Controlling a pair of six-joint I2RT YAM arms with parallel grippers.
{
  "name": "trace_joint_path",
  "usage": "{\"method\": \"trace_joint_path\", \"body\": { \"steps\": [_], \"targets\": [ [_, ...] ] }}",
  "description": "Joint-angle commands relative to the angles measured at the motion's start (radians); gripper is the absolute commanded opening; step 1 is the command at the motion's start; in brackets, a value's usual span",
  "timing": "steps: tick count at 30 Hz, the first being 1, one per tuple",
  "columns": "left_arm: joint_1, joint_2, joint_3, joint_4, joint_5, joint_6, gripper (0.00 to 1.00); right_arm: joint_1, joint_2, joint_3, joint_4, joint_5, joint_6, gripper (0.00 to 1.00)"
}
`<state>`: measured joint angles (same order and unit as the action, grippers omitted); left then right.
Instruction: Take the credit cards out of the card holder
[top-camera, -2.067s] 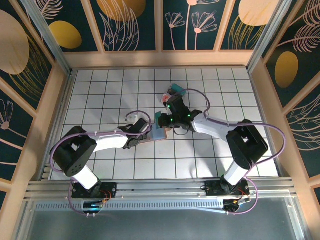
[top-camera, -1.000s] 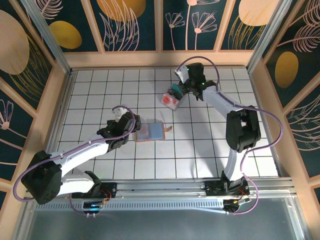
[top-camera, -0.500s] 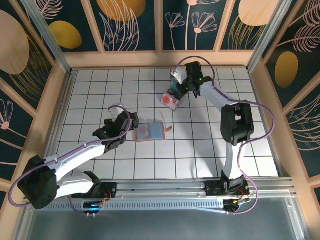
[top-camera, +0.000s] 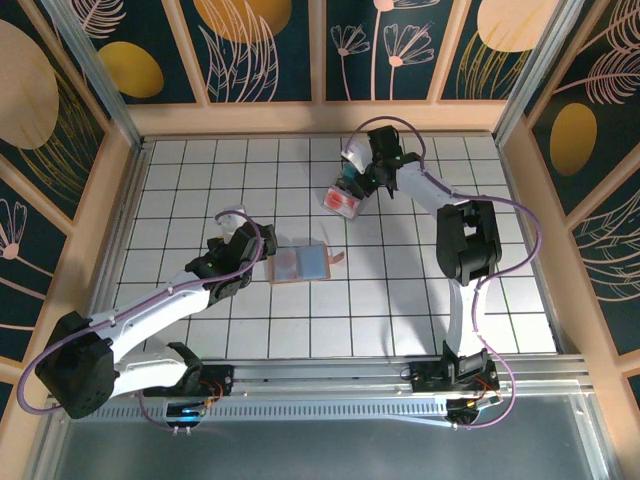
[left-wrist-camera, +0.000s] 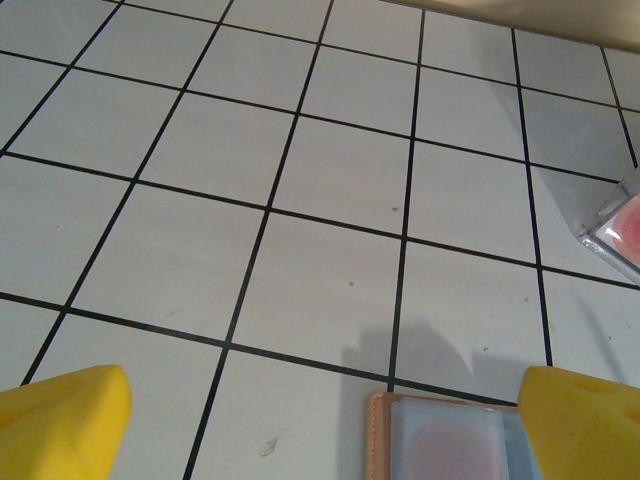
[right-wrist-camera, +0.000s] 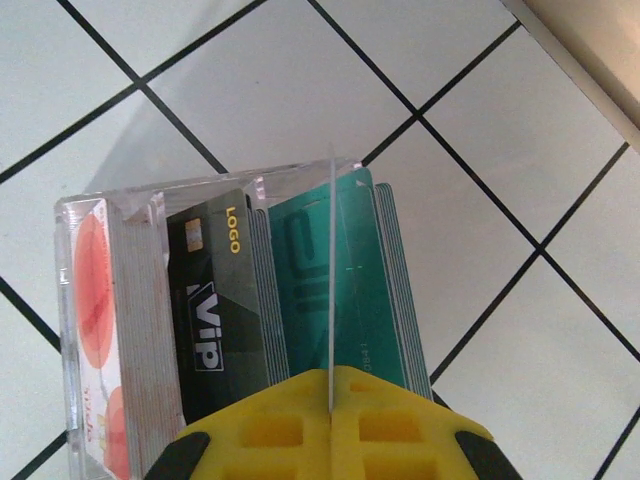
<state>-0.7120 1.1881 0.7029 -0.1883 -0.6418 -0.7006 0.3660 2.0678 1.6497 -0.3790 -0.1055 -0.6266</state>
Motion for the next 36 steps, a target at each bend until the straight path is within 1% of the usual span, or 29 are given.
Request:
{"method": "trace_joint_path", "body": {
  "steps": [1,5,13,18,20,22,25,30,34,36],
  "targets": [
    [0.006,-0.008,-0.002,-0.026,-0.030,-0.007,0.99,-0.009,0.032,0.039,-0.036,0.040,-0.019,0.00],
    [0.006,-0.011,-0.002,-0.031,-0.033,-0.006,0.99,-0.009,0.034,0.042,-0.052,0.025,-0.021,0.00],
    [0.006,-0.013,0.001,-0.037,-0.036,-0.009,0.99,-0.009,0.060,0.103,-0.154,-0.038,-0.023,0.00],
    [0.006,-0.013,0.007,-0.040,-0.038,-0.002,0.99,-0.009,0.078,0.122,-0.173,-0.028,-0.021,0.00],
    [0.006,-0.015,0.010,-0.043,-0.043,0.001,0.99,-0.009,0.084,0.135,-0.178,-0.021,-0.019,0.03],
    [0.006,-0.016,0.009,-0.045,-0.045,0.000,0.99,-0.010,0.087,0.145,-0.179,-0.016,-0.012,0.09],
    [0.008,-0.021,0.006,-0.044,-0.048,0.001,0.99,-0.009,0.085,0.158,-0.181,-0.019,-0.005,0.15],
    [0.009,-0.015,0.010,-0.043,-0.049,0.007,0.99,-0.010,0.061,0.168,-0.172,-0.025,0.010,0.19],
    [0.014,-0.007,0.009,-0.034,-0.040,0.009,0.99,-0.010,0.027,0.163,-0.156,-0.035,0.027,0.19],
    [0.018,0.001,0.009,-0.030,-0.031,0.009,0.99,-0.009,-0.006,0.142,-0.112,-0.019,0.050,0.19]
  ]
}}
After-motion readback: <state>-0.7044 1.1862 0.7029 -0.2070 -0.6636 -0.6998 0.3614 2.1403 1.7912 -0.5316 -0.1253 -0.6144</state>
